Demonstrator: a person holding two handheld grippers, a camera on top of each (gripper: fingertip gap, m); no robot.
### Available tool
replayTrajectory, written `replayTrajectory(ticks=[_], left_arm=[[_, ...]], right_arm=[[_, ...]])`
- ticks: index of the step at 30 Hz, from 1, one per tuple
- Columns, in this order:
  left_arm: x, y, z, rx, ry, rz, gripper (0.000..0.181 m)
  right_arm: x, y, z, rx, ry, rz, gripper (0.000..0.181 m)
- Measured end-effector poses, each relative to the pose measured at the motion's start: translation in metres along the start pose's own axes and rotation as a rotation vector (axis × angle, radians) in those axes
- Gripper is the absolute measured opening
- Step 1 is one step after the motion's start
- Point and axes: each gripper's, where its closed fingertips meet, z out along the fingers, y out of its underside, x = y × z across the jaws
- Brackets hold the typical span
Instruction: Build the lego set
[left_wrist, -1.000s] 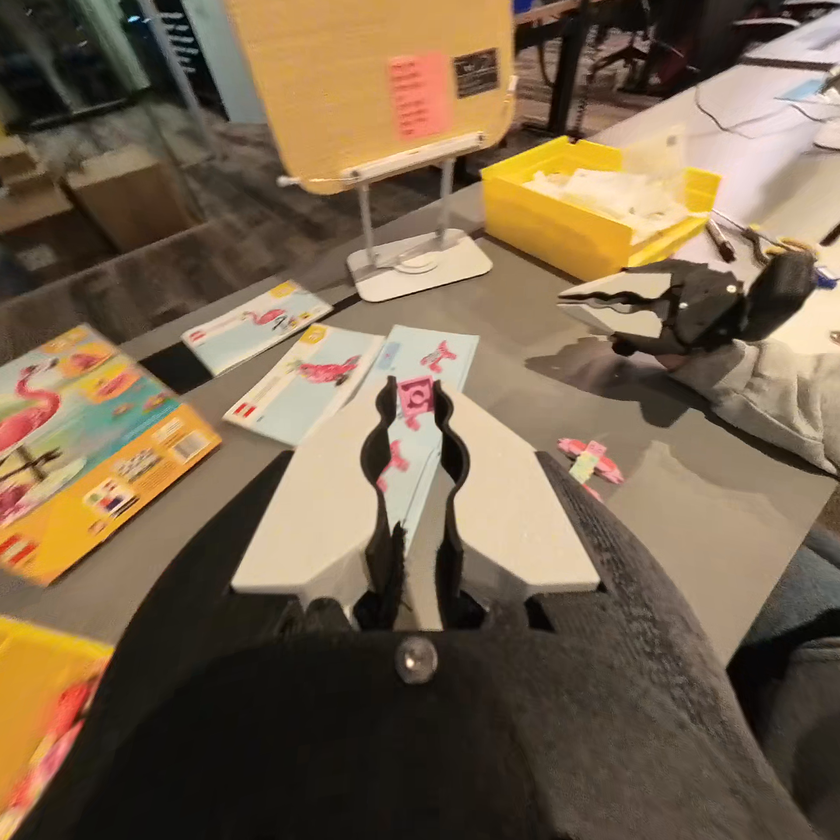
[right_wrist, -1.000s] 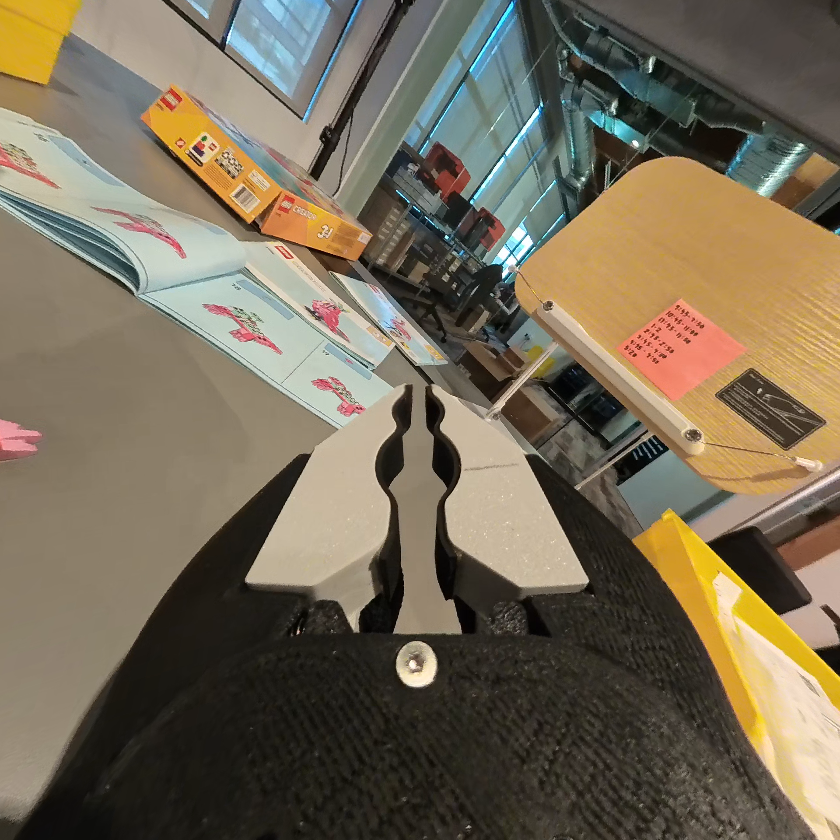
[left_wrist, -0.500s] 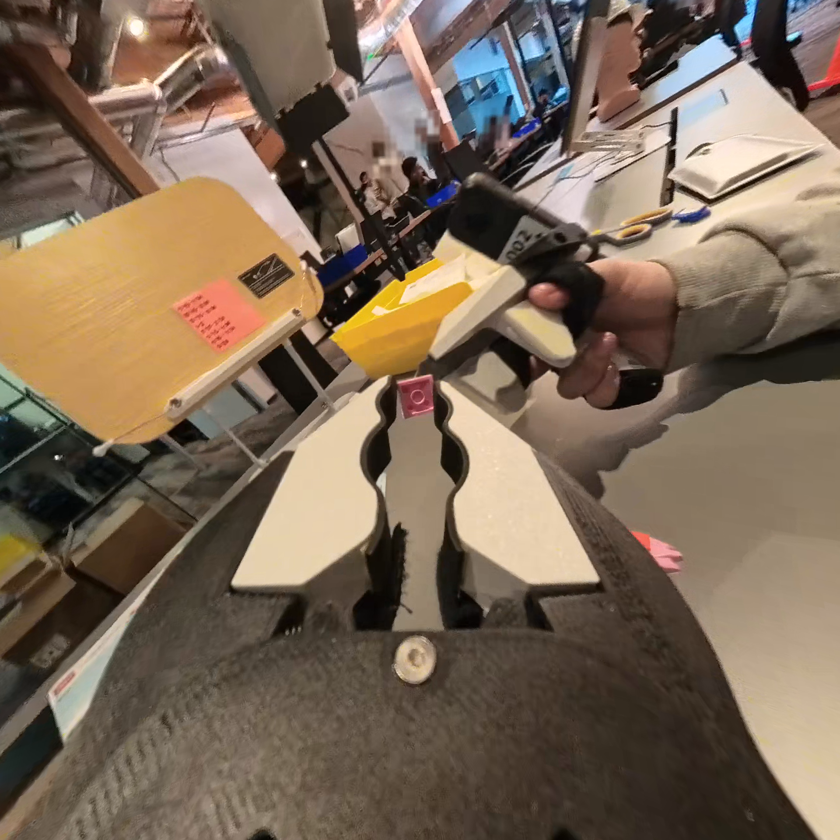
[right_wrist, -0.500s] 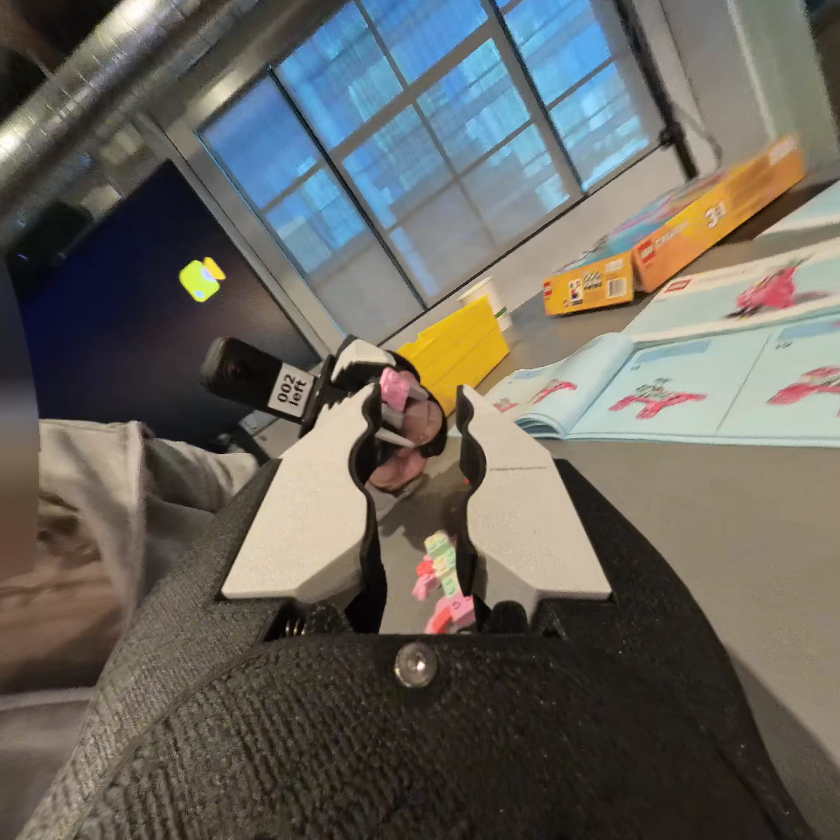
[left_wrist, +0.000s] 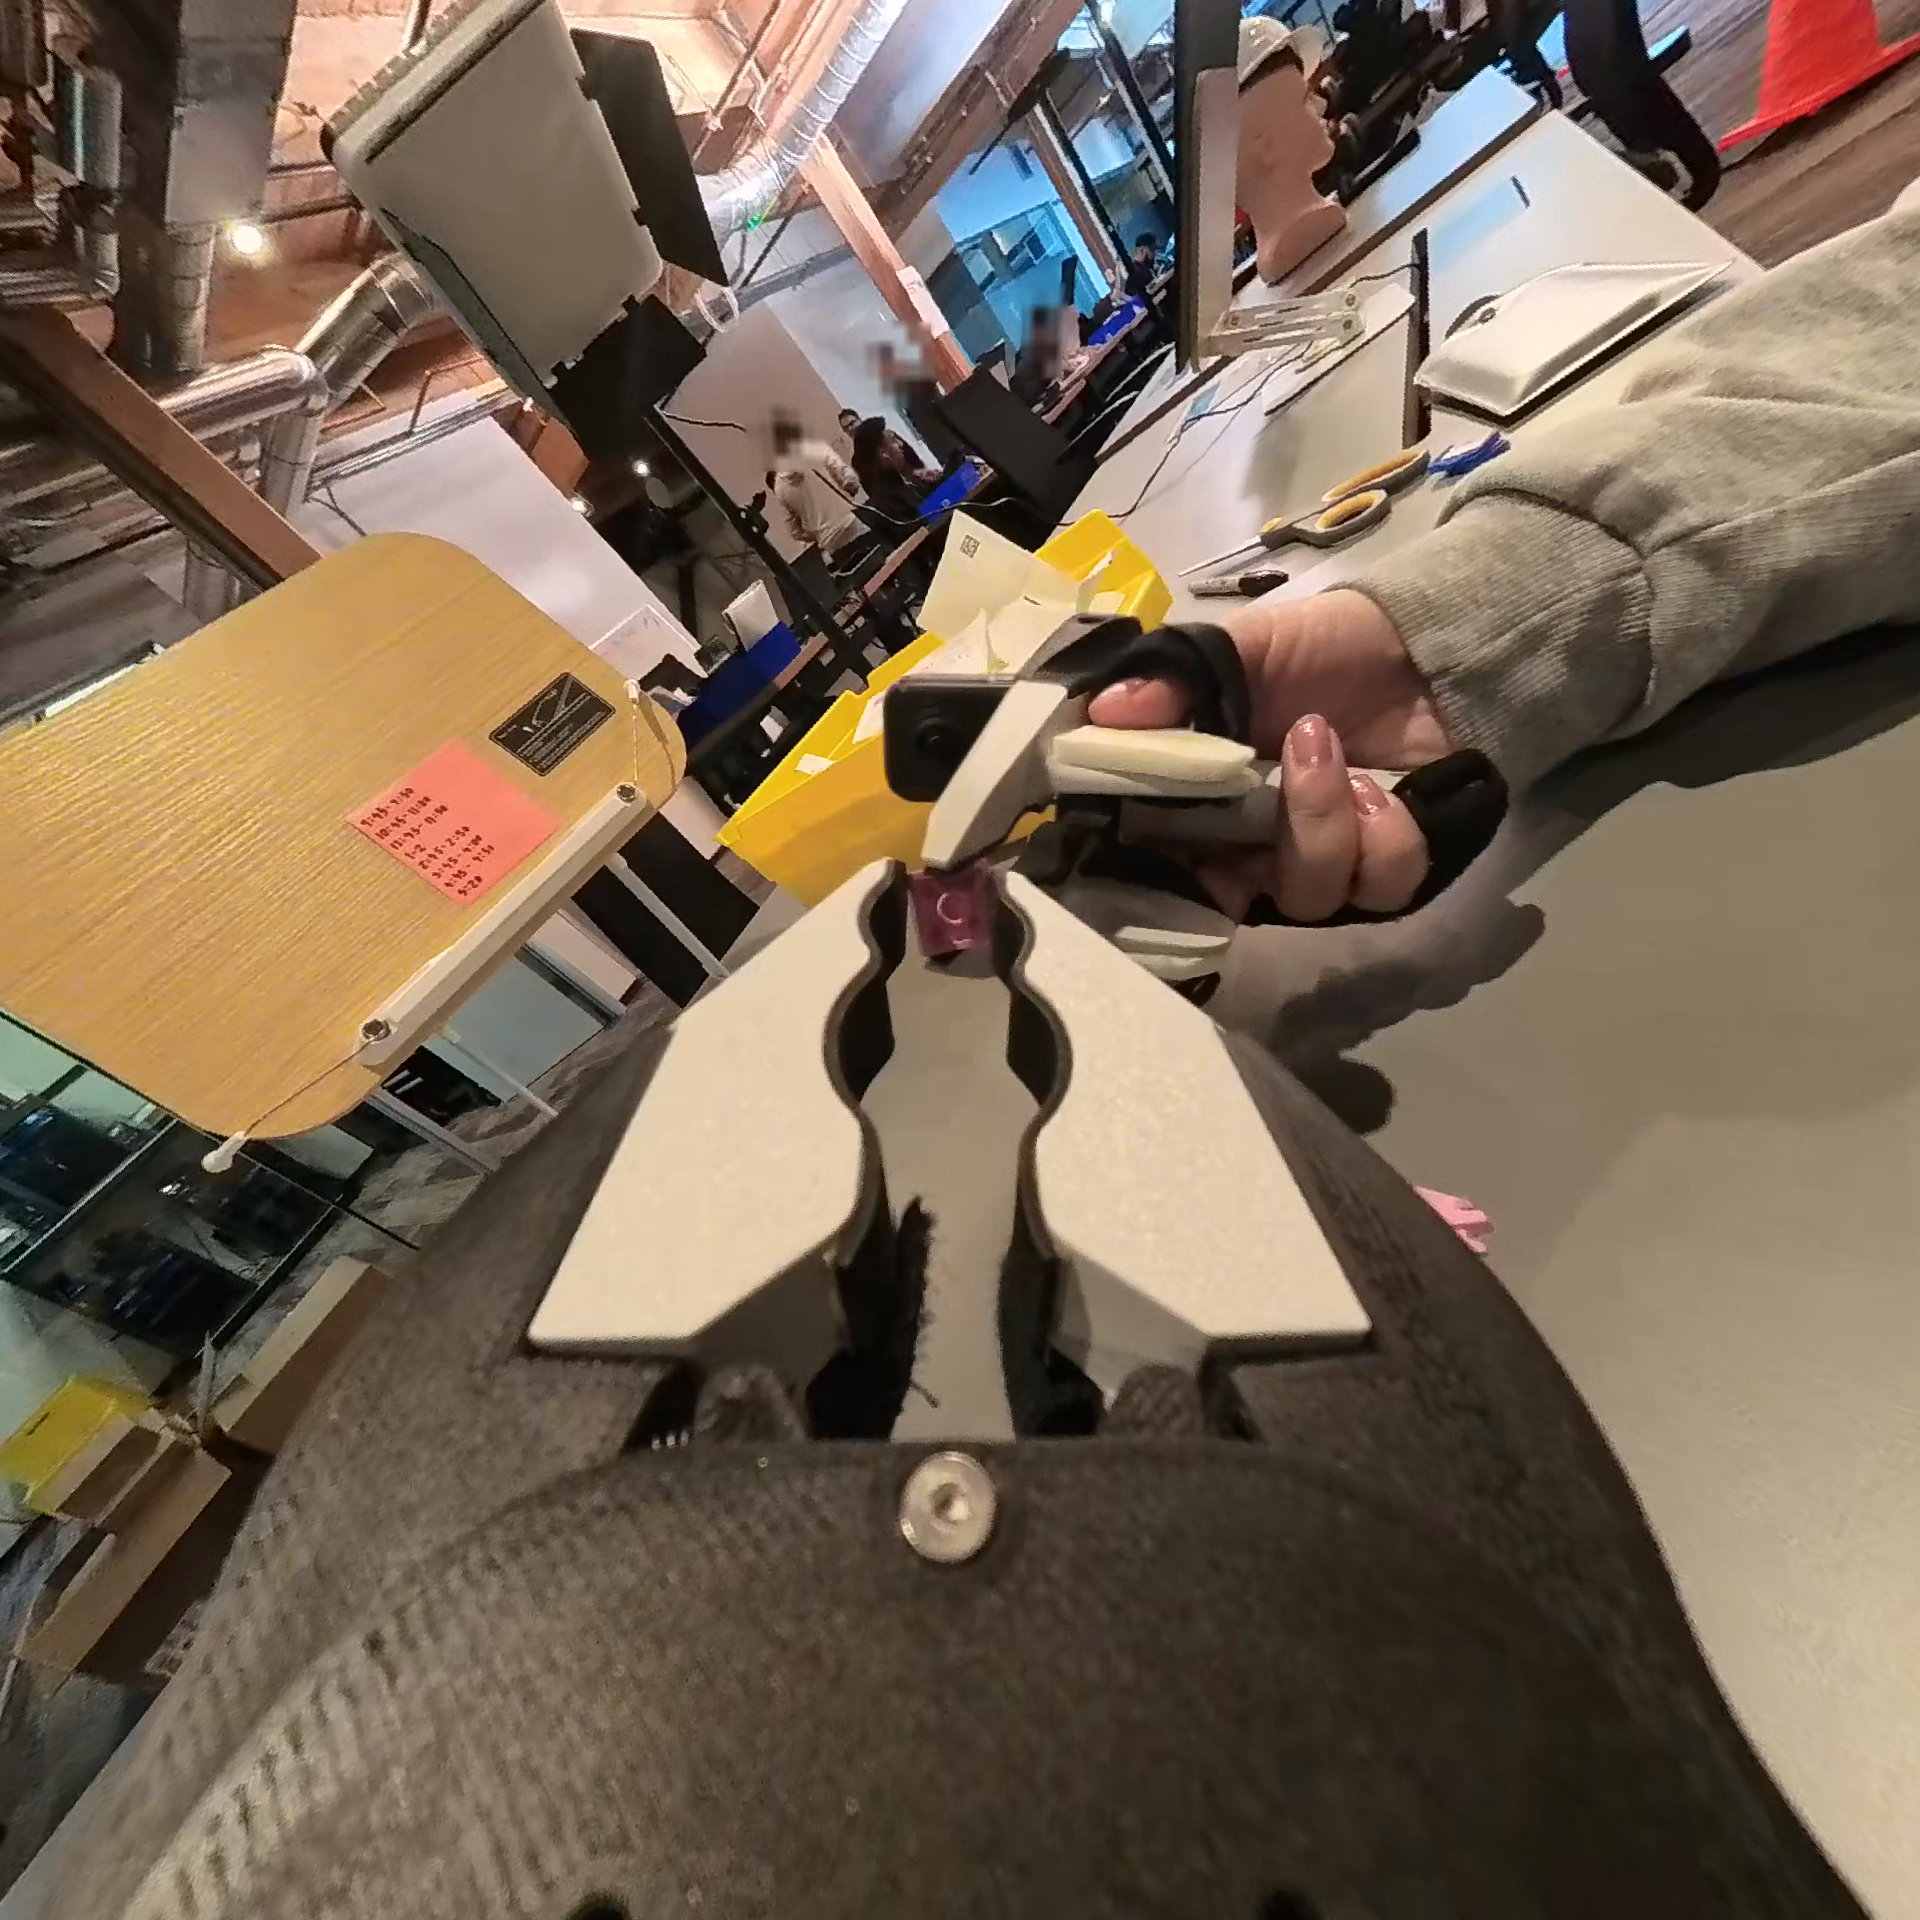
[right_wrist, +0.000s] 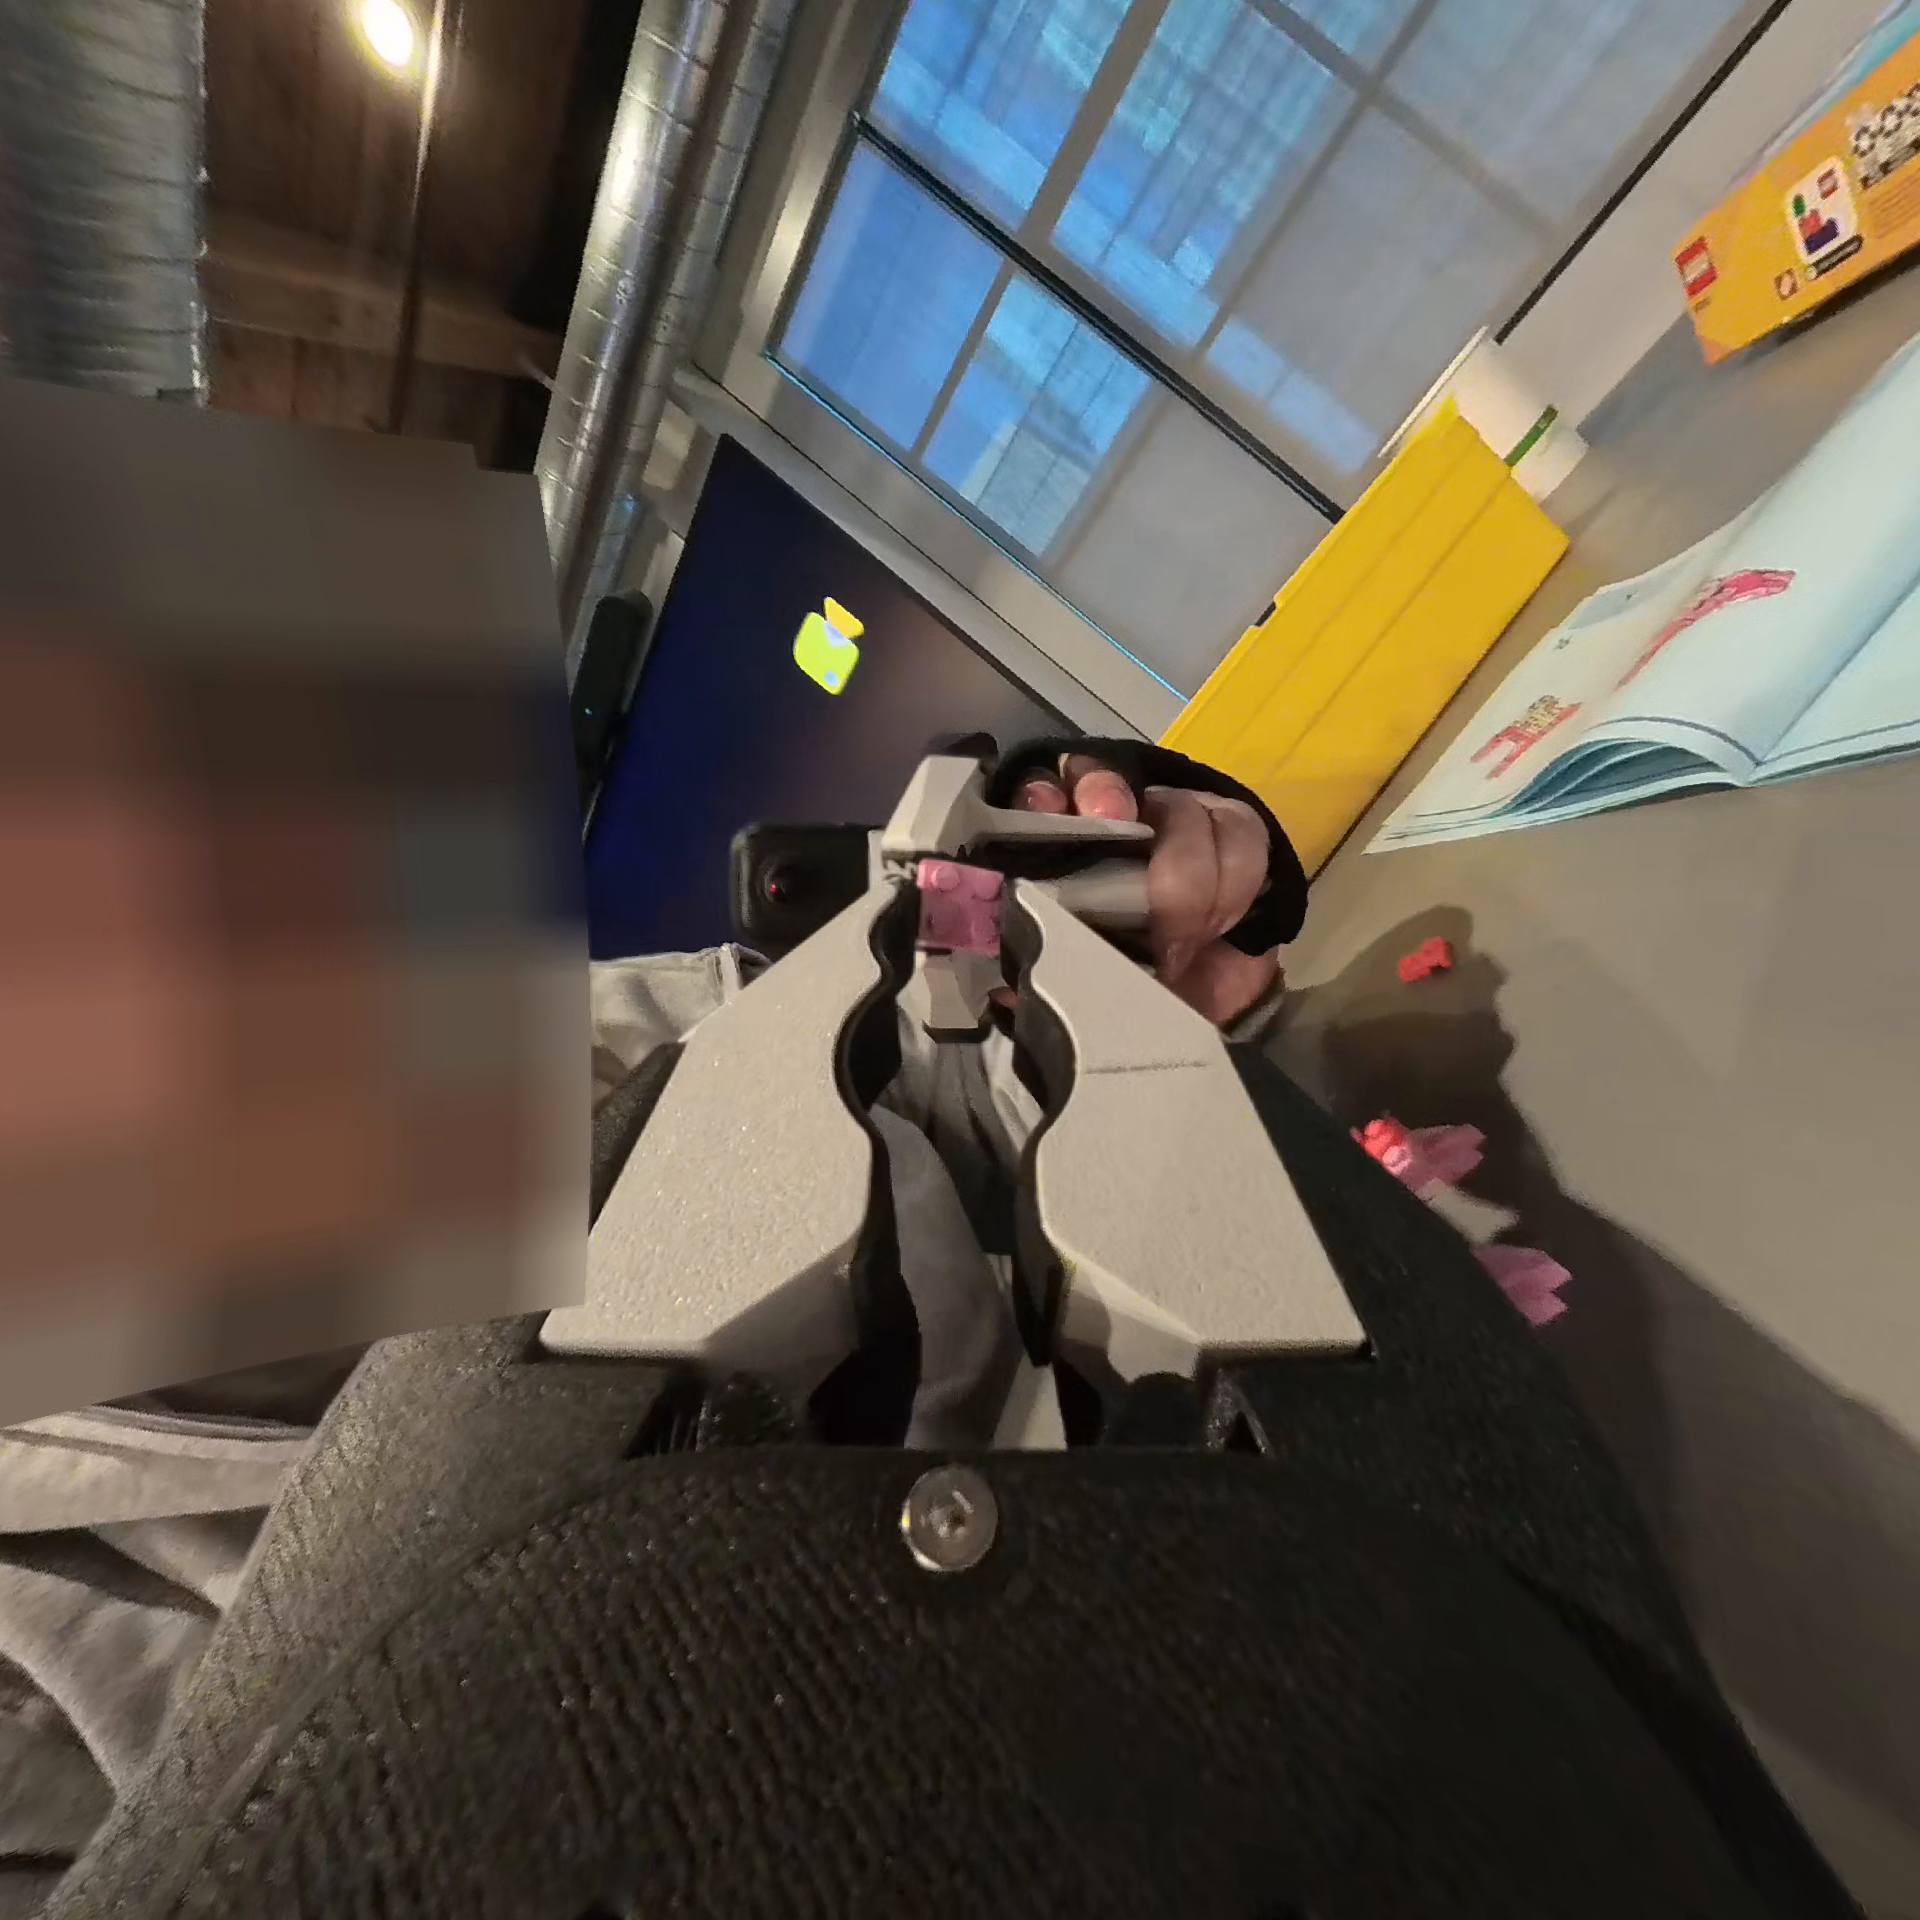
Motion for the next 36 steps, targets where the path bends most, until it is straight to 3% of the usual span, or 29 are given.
replayTrajectory(ticks=[2,5,9,12,15,21,25,31,36], left_arm=[[0.002,0.005,0.0,-0.019,0.021,-0.011,0.016],[0.01,0.015,-0.004,-0.083,0.124,-0.087,0.042],[0.012,0.024,-0.02,-0.138,0.251,-0.229,0.056],[0.004,0.035,-0.028,-0.14,0.237,-0.301,0.055],[0.006,0.04,-0.029,-0.115,0.274,-0.456,0.054],[0.002,0.05,-0.029,-0.158,0.288,-0.626,0.056],[0.005,0.063,-0.035,-0.237,0.329,-0.656,0.064],[0.048,0.065,-0.053,-0.342,0.604,-0.609,0.064],[0.069,0.074,-0.056,-0.423,0.653,-0.556,0.063]], right_arm=[[0.006,0.001,-0.002,-0.022,0.06,-0.061,0.014],[0.033,0.0,-0.018,-0.117,0.321,-0.289,0.014],[0.08,0.003,-0.067,-0.511,0.851,-0.807,0.014],[0.091,0.014,-0.082,-0.764,0.992,-1.012,0.014],[0.101,0.026,-0.088,-0.89,1.023,-1.045,0.014],[0.101,0.033,-0.084,-0.881,0.953,-1.025,0.018],[0.101,0.033,-0.084,-0.828,0.925,-0.938,0.028],[0.1,0.038,-0.083,-0.79,0.862,-0.846,0.018],[0.099,0.04,-0.082,-0.77,0.845,-0.777,0.016]])
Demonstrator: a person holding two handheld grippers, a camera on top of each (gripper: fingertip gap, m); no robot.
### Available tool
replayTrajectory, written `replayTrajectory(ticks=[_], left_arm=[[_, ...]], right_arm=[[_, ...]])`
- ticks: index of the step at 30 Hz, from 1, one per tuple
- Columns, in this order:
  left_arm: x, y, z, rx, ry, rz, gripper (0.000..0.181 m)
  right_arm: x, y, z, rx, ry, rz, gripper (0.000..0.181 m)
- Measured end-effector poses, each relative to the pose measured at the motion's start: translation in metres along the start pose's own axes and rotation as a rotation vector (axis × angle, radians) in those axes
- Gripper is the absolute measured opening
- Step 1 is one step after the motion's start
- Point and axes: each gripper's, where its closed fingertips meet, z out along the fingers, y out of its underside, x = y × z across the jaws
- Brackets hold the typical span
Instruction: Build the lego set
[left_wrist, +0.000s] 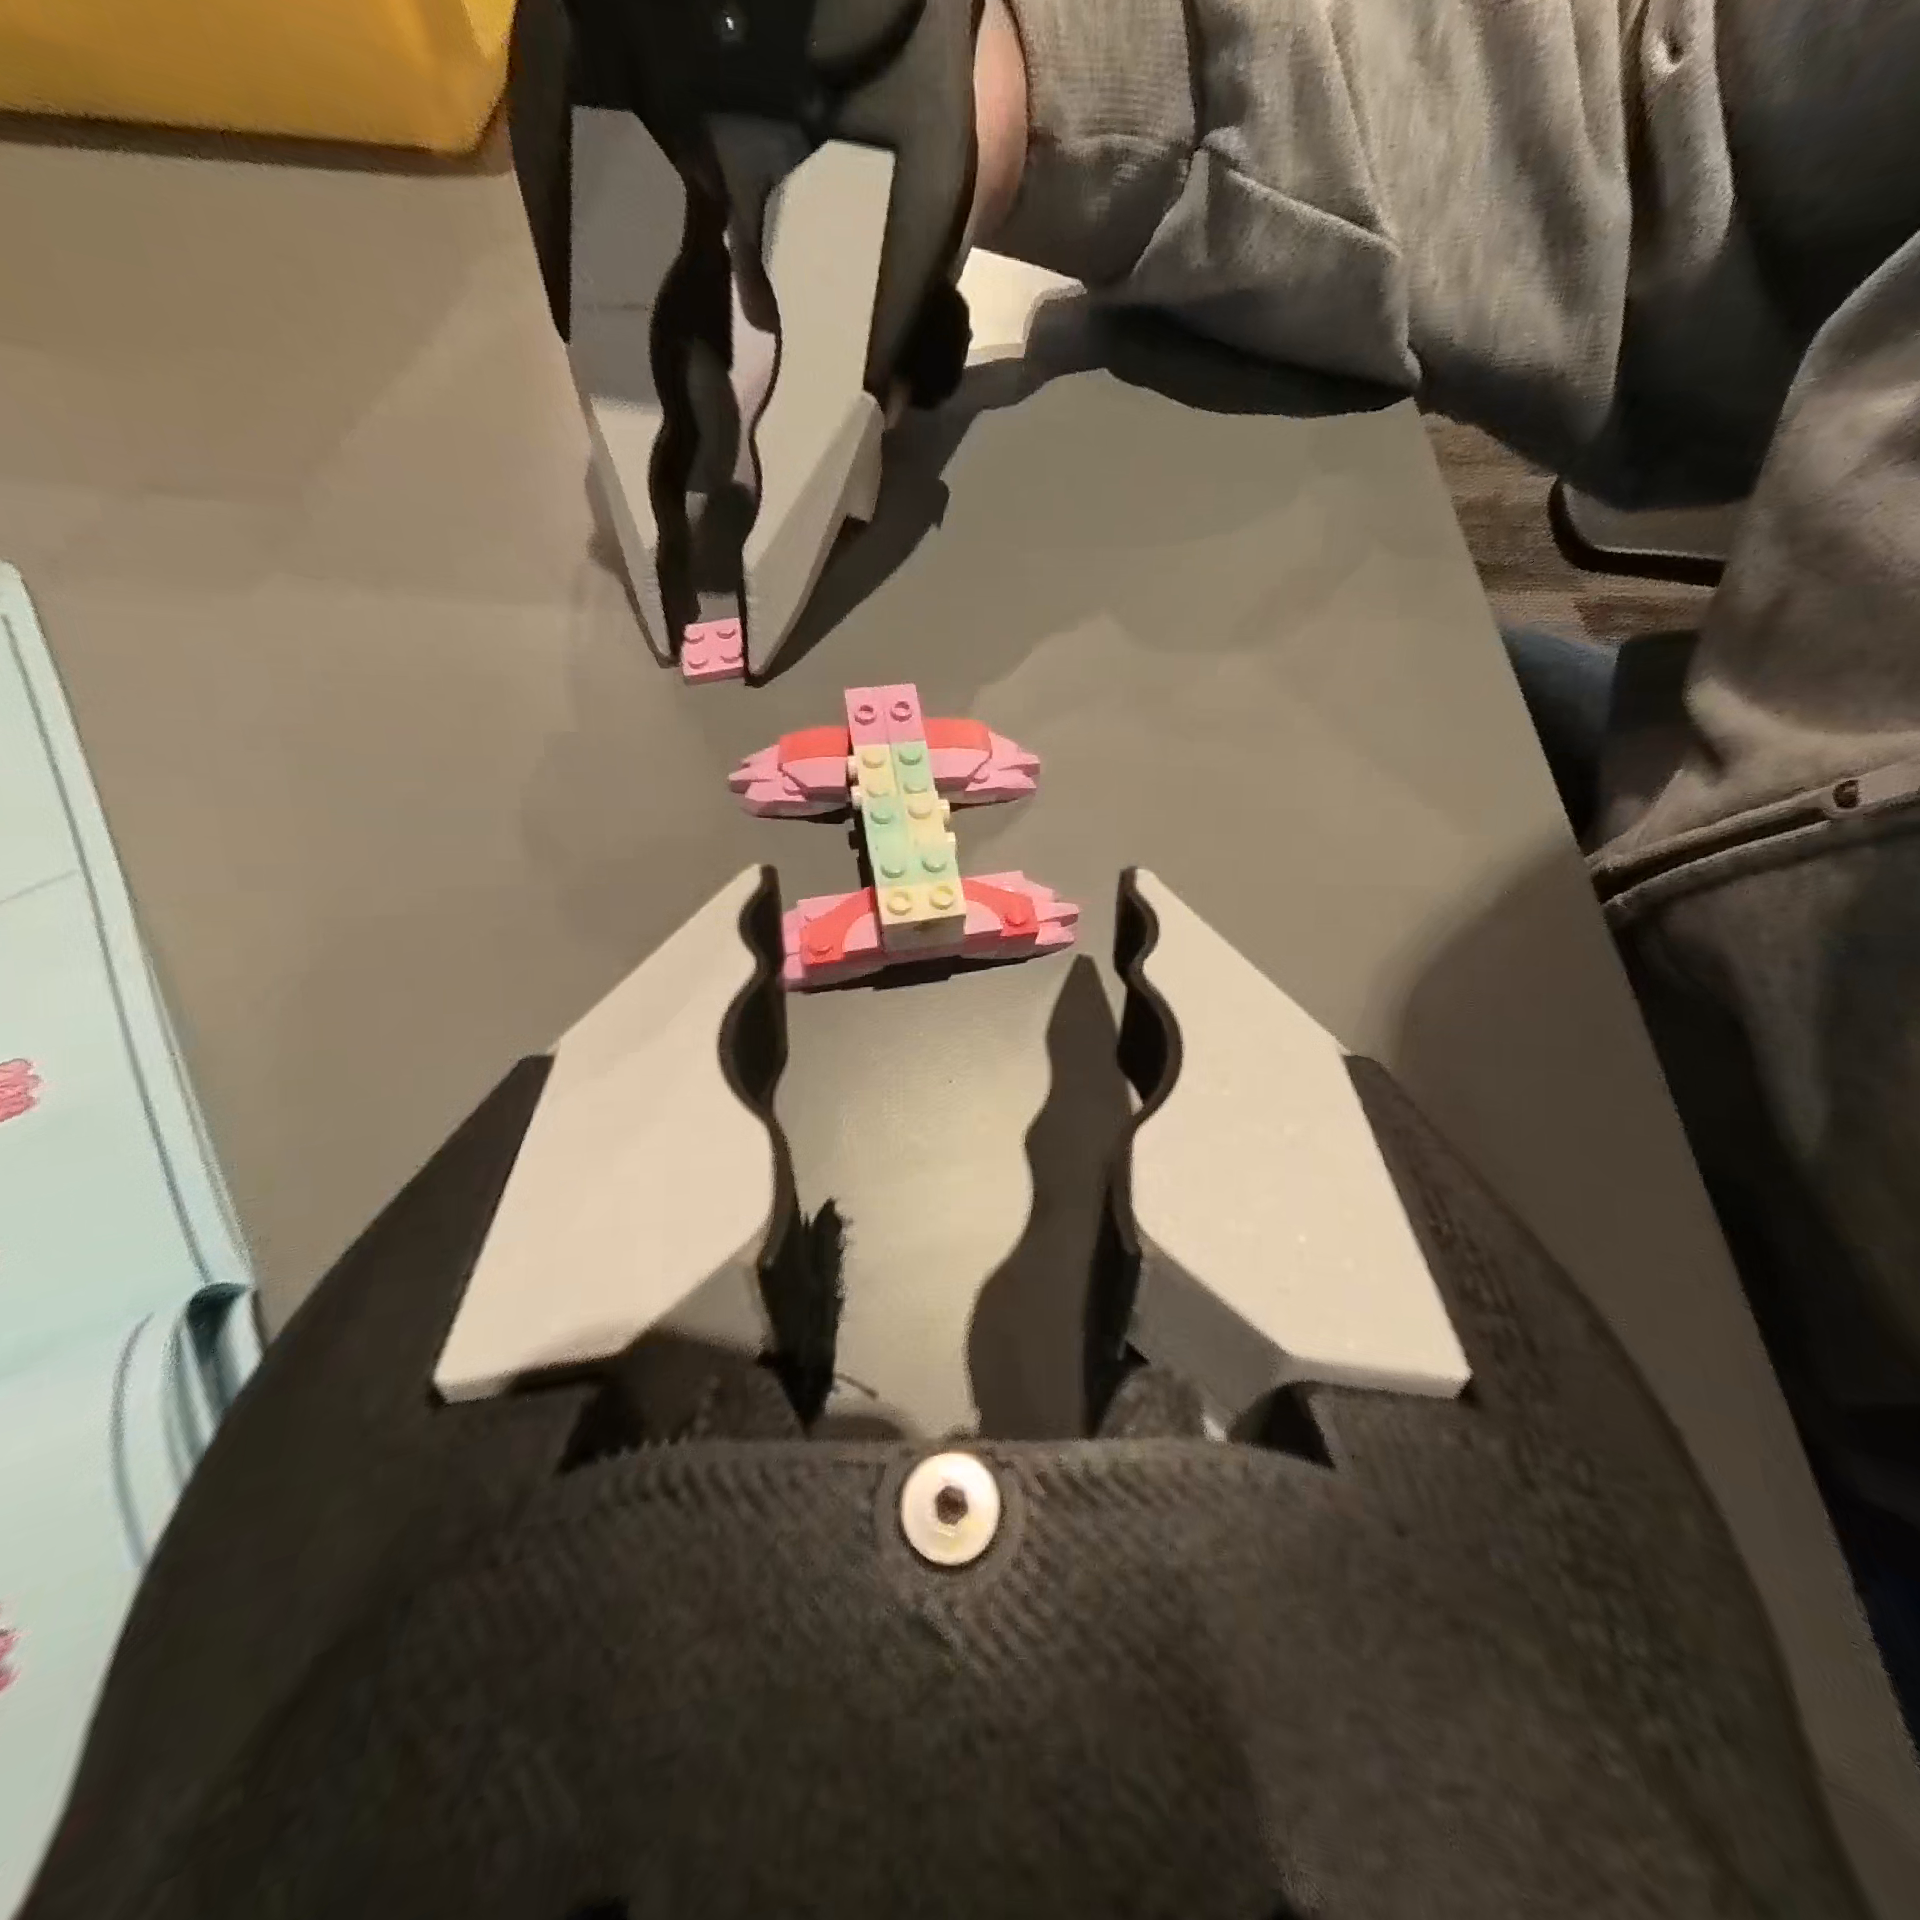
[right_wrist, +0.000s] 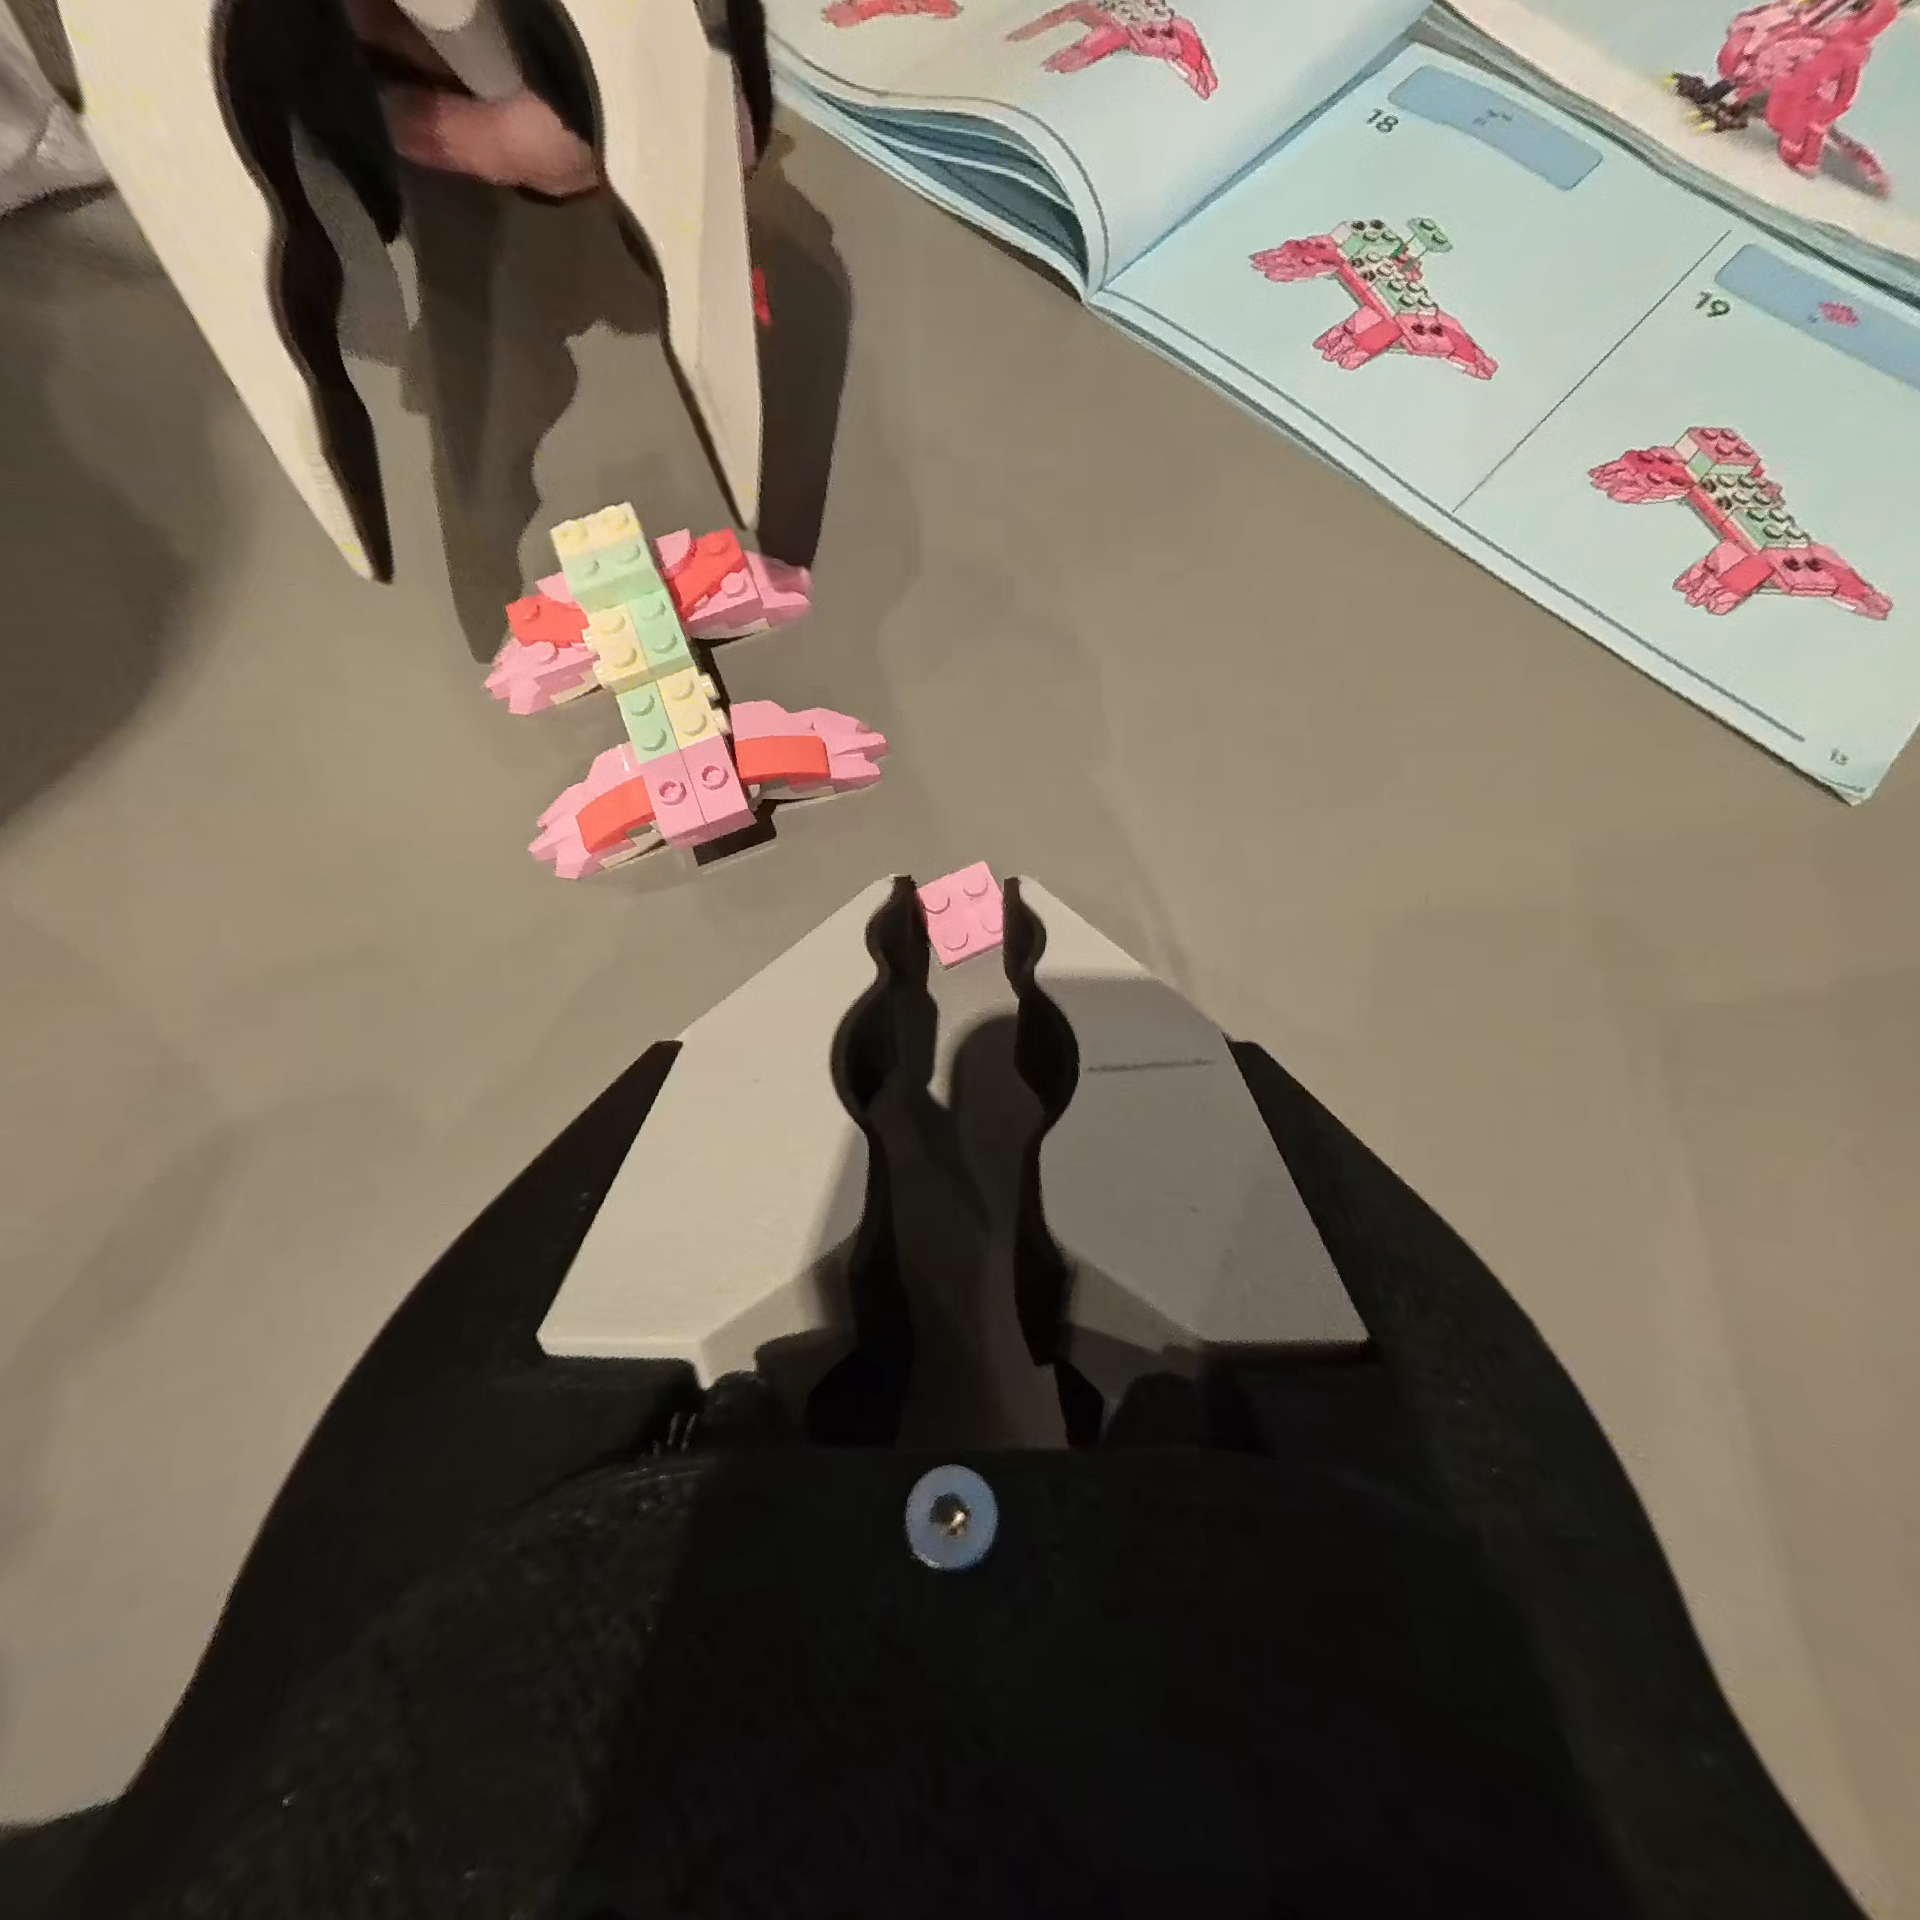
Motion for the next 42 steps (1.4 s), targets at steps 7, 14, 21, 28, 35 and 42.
replayTrajectory(ticks=[7,14,21,28,35,42], left_arm=[[0.002,-0.001,0.003,0.011,0.009,-0.032,0.039],[-0.007,0.003,-0.004,-0.005,-0.046,-0.038,0.041],[-0.006,0.007,-0.002,-0.015,-0.039,-0.057,0.05],[-0.006,0.01,0.0,-0.033,-0.039,-0.052,0.051],[-0.005,0.013,0.002,-0.048,-0.038,-0.049,0.051],[-0.003,0.014,0.003,-0.055,-0.027,-0.033,0.055]], right_arm=[[-0.038,-0.054,-0.003,0.168,-0.083,-0.065,0.013],[-0.063,-0.06,0.026,0.079,-0.104,-0.133,0.013],[-0.069,-0.069,0.029,0.081,-0.095,-0.159,0.013],[-0.069,-0.065,0.032,0.062,-0.091,-0.166,0.013],[-0.069,-0.064,0.033,0.059,-0.092,-0.162,0.013],[-0.067,-0.069,0.025,0.11,-0.091,-0.151,0.038]])
